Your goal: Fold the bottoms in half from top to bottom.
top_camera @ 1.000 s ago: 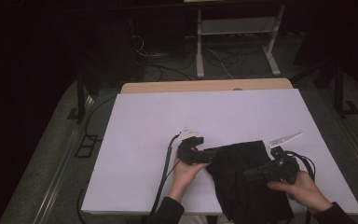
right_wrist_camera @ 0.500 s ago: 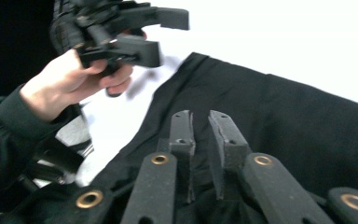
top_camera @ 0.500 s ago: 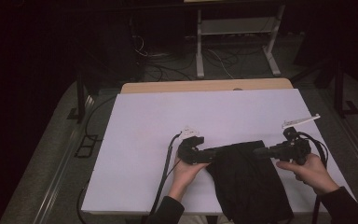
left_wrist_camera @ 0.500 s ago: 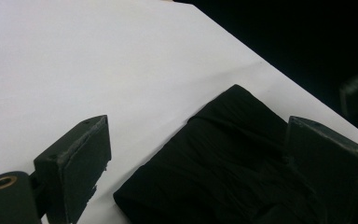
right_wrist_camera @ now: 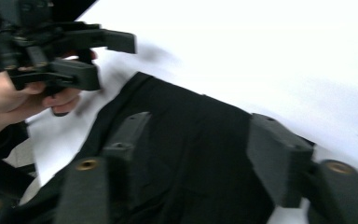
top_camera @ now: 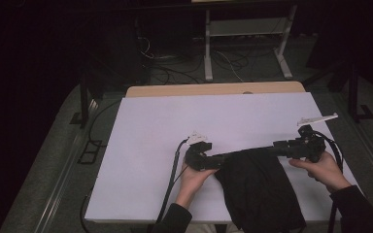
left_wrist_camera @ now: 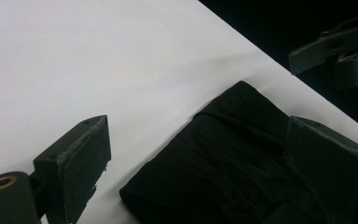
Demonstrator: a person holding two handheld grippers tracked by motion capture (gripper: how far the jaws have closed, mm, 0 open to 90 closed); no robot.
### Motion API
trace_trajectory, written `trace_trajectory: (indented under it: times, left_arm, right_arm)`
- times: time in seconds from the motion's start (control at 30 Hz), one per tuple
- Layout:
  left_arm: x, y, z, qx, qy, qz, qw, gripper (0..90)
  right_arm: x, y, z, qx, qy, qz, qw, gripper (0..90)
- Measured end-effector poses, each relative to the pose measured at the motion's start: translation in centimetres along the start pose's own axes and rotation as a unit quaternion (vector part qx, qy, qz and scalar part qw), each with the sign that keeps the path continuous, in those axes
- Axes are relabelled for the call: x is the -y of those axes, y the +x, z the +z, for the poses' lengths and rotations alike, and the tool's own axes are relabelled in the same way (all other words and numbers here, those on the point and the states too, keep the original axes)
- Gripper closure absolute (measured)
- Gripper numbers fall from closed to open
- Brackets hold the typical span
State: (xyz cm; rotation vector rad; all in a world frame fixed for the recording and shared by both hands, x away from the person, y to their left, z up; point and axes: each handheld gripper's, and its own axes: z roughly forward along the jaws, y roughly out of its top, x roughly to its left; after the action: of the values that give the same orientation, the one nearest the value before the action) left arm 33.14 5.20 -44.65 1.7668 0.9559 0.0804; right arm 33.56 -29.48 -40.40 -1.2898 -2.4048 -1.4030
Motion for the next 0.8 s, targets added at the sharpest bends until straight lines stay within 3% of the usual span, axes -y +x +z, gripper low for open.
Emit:
trace_trajectory:
  times: [0.1, 0.23, 0.4, 0.57, 0.8]
  left_arm:
    - [0.1, 0.1, 0.2, -0.001, 0.005, 0.0, 1.0, 7.2]
    - [0.1, 0.5, 0.4, -0.001, 0.009, -0.015, 0.9998, 7.1]
    - [0.4, 0.9, 0.7, 0.002, 0.03, -0.02, 0.9994, 7.1]
    - [0.8, 1.2, 1.3, 0.002, 0.046, -0.03, 0.9985, 7.1]
    - [1.0, 1.4, 1.7, 0.003, 0.054, -0.035, 0.9979, 12.7]
  right_arm:
    - [0.0, -0.8, 0.5, 0.011, 0.007, 0.013, 0.9998, 30.2]
    - [-0.1, -1.7, 1.2, 0.019, 0.011, 0.024, 0.9995, 19.8]
    - [0.2, -2.8, 2.4, 0.031, 0.042, 0.021, 0.9984, 13.6]
    - [0.3, -4.0, 3.0, 0.031, 0.047, 0.025, 0.9981, 13.8]
    - [0.5, -4.9, 3.8, 0.031, 0.057, 0.024, 0.9976, 23.5]
